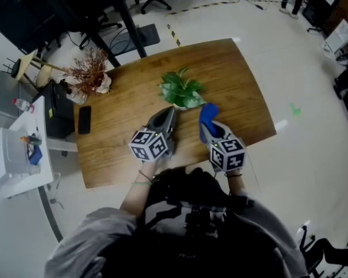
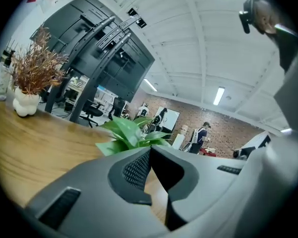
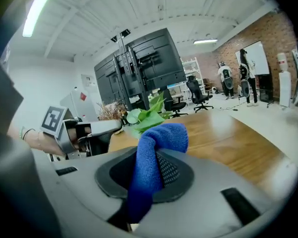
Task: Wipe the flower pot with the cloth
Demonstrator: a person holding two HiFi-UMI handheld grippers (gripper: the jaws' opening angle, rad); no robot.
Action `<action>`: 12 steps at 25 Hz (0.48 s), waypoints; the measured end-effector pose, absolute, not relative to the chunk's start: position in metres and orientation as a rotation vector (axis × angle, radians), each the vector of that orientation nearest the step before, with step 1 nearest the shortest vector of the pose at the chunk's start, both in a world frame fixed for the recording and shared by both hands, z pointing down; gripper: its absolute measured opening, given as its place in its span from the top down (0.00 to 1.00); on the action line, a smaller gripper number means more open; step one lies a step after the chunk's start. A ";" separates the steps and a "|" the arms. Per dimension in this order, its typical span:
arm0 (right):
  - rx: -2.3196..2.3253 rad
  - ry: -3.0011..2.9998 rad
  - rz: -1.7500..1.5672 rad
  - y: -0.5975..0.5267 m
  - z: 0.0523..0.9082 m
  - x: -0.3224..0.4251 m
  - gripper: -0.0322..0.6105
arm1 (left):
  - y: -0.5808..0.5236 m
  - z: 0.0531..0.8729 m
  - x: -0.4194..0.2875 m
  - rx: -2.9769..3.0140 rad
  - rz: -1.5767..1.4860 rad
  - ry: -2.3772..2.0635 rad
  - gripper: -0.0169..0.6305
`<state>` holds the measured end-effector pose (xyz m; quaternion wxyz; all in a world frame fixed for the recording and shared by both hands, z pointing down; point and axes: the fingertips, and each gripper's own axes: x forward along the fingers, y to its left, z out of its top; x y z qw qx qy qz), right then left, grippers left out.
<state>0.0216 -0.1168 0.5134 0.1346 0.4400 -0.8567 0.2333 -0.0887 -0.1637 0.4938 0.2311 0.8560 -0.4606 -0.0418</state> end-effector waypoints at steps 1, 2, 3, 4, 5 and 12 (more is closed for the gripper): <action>1.292 -2.503 0.696 -0.114 0.506 0.021 0.86 | -0.159 0.487 -0.086 2.378 -0.113 -1.260 0.97; 1.306 -2.525 0.721 -0.110 0.499 0.021 0.86 | -0.154 0.481 -0.083 2.405 -0.103 -1.255 0.97; 1.316 -2.548 0.748 -0.107 0.494 0.020 0.86 | -0.149 0.476 -0.081 2.434 -0.086 -1.250 0.97; 1.322 -2.569 0.772 -0.104 0.489 0.020 0.86 | -0.143 0.473 -0.078 2.465 -0.060 -1.244 0.97; 1.325 -2.587 0.786 -0.101 0.487 0.019 0.86 | -0.138 0.471 -0.075 2.496 -0.026 -1.238 0.97; 1.280 -2.570 0.742 -0.090 0.496 0.009 0.86 | -0.121 0.473 -0.065 2.560 0.066 -1.210 0.97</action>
